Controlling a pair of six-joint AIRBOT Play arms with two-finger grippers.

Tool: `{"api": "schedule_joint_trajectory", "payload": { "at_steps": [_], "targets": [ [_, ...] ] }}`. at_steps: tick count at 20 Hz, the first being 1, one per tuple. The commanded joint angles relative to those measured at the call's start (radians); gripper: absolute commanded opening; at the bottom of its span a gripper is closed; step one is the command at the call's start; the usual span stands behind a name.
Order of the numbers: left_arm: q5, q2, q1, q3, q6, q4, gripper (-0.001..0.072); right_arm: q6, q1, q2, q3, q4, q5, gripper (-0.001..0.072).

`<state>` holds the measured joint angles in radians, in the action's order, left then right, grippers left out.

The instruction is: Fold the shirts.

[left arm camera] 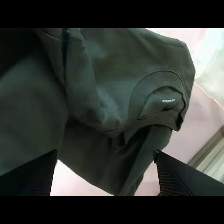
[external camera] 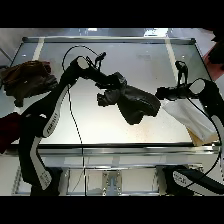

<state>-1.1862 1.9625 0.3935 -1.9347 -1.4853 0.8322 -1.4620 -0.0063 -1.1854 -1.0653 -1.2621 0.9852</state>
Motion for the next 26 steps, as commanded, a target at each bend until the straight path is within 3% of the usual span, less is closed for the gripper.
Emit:
{"api": "schedule_joint_trajectory", "payload": {
  "at_steps": [1, 3, 6, 9, 11, 15, 18, 19, 20, 21, 26],
  "targets": [
    [0.026, 0.049, 0.047, 0.011, -0.01, -0.153, 0.07, 0.001, 0.0, -0.015, 0.098, 0.002, -0.011, 0.0406],
    [0.058, 0.069, 0.089, 0.011, -0.01, -0.177, 0.07, 0.0, 0.0, -0.015, 0.112, -0.003, -0.011, 0.0405],
    [0.122, 0.087, 0.146, 0.011, -0.019, -0.06, 0.07, 0.0, 0.0, -0.015, 0.112, -0.003, -0.03, 0.0406],
    [0.095, 0.093, 0.156, 0.011, -0.127, 0.096, 0.0701, 0.003, 0.0, -0.015, 0.112, -0.03, -0.033, 0.0406],
    [0.106, 0.093, 0.155, 0.011, -0.15, 0.138, 0.0701, 0.003, 0.0, -0.015, 0.112, -0.053, -0.034, 0.0406],
    [0.257, 0.107, 0.157, 0.011, -0.185, 0.119, 0.0699, 0.003, 0.0, -0.015, 0.112, -0.063, -0.042, 0.0406],
    [0.335, 0.145, 0.156, 0.01, -0.193, -0.021, 0.0683, 0.003, 0.0, -0.015, 0.112, -0.063, -0.057, 0.0406],
    [0.332, 0.158, 0.156, 0.01, -0.186, -0.082, 0.0607, 0.003, 0.0, -0.015, 0.112, -0.063, -0.06, 0.0406],
    [0.333, 0.166, 0.156, 0.01, -0.169, -0.143, 0.0399, 0.003, 0.0, -0.015, 0.112, -0.064, -0.061, 0.0406],
    [0.349, 0.167, 0.156, 0.01, -0.159, -0.19, 0.0023, 0.003, 0.0, -0.015, 0.112, -0.067, -0.062, 0.0406],
    [0.363, 0.145, 0.063, -0.182, 0.028, -0.458, 0.0009, 0.002, -0.002, -0.015, 0.112, -0.101, -0.06, 0.0406]
  ]
}}
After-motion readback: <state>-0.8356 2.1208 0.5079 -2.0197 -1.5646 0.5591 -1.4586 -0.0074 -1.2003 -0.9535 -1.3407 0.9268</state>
